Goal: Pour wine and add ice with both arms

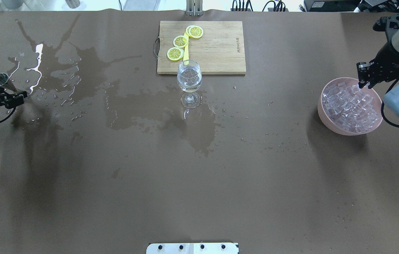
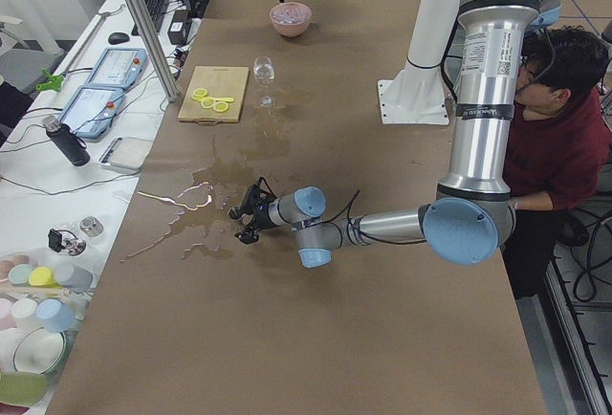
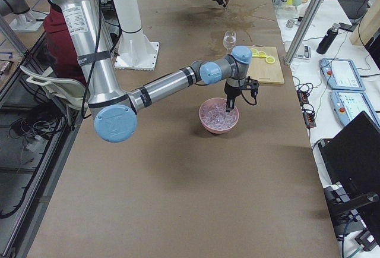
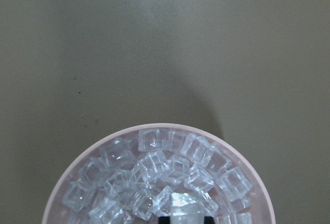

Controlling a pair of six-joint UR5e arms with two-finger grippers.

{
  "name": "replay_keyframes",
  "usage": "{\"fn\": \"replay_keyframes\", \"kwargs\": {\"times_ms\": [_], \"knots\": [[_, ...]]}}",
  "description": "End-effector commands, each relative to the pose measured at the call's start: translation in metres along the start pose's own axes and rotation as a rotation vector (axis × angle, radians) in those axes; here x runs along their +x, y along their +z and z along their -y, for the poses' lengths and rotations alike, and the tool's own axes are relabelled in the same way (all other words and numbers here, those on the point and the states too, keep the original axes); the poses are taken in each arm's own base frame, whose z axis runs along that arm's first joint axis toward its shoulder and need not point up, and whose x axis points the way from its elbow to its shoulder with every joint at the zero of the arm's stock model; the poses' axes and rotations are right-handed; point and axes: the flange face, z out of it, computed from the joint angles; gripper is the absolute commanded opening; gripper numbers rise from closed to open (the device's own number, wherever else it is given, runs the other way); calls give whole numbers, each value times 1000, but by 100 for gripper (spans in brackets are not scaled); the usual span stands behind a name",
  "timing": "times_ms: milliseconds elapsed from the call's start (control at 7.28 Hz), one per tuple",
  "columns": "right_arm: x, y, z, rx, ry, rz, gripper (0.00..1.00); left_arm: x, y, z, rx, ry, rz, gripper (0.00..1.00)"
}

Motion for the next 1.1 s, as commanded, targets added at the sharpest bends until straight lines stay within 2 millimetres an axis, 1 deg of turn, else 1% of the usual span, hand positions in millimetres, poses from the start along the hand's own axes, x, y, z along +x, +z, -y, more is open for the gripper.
{"fn": "replay_keyframes", "kwargs": {"times_ms": [0,137,412,687,962], "knots": [[3,-10,2,15,5,8,18,1,2,0,-2,5,0,90],[2,-13,0,20,1,12,14,2,3,1,-2,9,0,88],[5,-12,0,29,-3,-1,12,3,3,2,0,10,-1,81],[5,-12,-1,32,-31,-1,7,3,4,2,-2,10,-2,78],[7,-10,-1,28,-25,-4,6,5,4,3,0,11,-4,74]]}}
